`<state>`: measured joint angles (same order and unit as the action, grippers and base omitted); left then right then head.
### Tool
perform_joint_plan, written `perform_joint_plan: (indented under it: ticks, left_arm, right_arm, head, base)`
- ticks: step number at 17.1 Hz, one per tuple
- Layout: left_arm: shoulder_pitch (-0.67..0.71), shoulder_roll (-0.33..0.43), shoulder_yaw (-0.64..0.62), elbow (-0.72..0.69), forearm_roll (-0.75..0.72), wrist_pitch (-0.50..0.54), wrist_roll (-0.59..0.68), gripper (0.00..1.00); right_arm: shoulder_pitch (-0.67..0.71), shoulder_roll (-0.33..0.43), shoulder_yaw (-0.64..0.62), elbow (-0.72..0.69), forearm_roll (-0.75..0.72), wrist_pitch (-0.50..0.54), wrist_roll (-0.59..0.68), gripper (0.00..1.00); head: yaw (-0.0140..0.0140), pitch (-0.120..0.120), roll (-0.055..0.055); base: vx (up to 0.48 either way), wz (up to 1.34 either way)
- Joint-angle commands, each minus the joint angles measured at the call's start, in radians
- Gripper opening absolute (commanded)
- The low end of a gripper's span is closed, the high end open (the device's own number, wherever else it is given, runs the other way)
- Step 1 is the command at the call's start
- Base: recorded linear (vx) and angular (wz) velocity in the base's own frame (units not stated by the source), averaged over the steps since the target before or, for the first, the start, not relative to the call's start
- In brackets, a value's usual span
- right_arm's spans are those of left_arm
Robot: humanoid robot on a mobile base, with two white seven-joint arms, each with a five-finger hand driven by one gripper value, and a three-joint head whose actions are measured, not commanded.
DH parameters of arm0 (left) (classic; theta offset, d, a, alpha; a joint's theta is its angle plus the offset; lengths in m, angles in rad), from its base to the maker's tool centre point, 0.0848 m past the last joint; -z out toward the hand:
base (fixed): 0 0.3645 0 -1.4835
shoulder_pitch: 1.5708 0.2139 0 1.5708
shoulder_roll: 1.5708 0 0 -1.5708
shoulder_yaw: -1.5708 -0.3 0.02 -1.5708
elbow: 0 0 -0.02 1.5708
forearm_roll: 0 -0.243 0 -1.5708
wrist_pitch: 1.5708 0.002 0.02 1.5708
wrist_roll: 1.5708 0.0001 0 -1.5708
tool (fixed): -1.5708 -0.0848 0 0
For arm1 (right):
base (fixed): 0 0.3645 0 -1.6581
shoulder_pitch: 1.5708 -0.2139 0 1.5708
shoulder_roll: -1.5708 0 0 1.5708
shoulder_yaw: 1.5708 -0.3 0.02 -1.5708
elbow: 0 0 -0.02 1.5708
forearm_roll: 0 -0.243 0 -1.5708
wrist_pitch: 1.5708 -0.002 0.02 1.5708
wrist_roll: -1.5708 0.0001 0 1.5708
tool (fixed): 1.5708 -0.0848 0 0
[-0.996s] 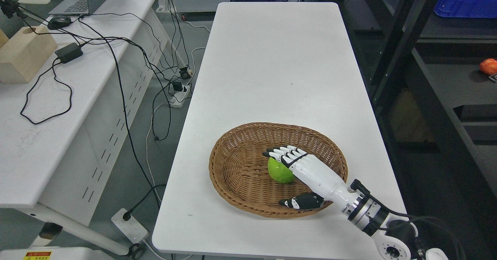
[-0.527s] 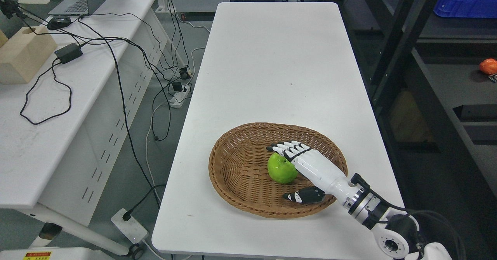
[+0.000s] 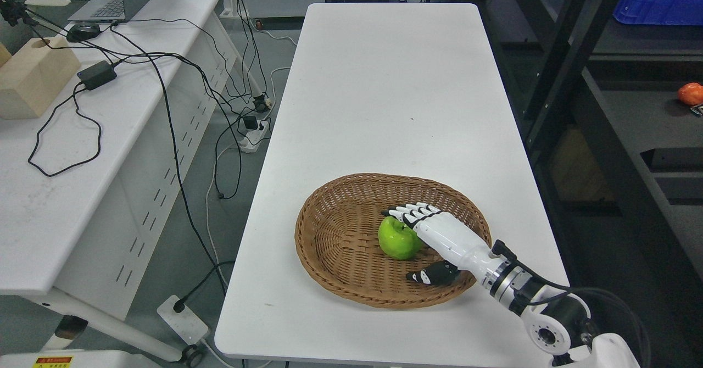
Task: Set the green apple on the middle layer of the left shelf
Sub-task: 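Close the right hand fingers around the green apple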
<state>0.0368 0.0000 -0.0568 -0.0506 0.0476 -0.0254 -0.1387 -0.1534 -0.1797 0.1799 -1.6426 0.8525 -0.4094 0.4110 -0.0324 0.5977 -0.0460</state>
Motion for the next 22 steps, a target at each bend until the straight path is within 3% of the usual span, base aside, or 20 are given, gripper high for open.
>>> perform_joint_plan:
  ticks: [1,9,17,19,21,22]
  left_arm:
    - [0.000,0.017,0.000,0.002,0.000,0.001,-0.001,1.00]
    - [0.000,0.017,0.000,0.000,0.000,-0.001,-0.001,1.00]
    - [0.000,0.017,0.000,0.000,0.000,-0.001,-0.001,1.00]
    - [0.000,0.017,0.000,0.000,0.000,-0.001,-0.001,1.00]
    - [0.000,0.017,0.000,0.000,0.000,0.001,-0.001,1.00]
    - [0.000,0.017,0.000,0.000,0.000,0.001,-0.001,1.00]
  right_arm:
    - [-0.020,-0.003,0.041,0.046,0.008,-0.055,0.034,0.93]
    - [-0.114,0.026,0.075,0.119,0.022,-0.037,0.034,0.93]
    - [-0.106,0.011,0.024,0.119,0.014,-0.049,0.032,0.81]
    - [-0.101,0.002,0.009,0.119,0.007,-0.074,0.032,0.66]
    - [-0.100,0.002,-0.013,0.119,0.005,-0.109,0.037,0.41]
    - [-0.095,0.002,-0.014,0.119,0.005,-0.118,0.037,0.35]
  head:
    - [0.0000,0.000,0.000]
    - [0.0000,0.000,0.000]
    - [0.0000,0.000,0.000]
    - [0.0000,0.000,0.000]
    - [0.0000,0.000,0.000]
    - [0.0000,0.000,0.000]
  base:
    - [0.000,0.00]
    - [0.000,0.00]
    - [0.000,0.00]
    - [0.000,0.00]
    - [0.000,0.00]
    - [0.000,0.00]
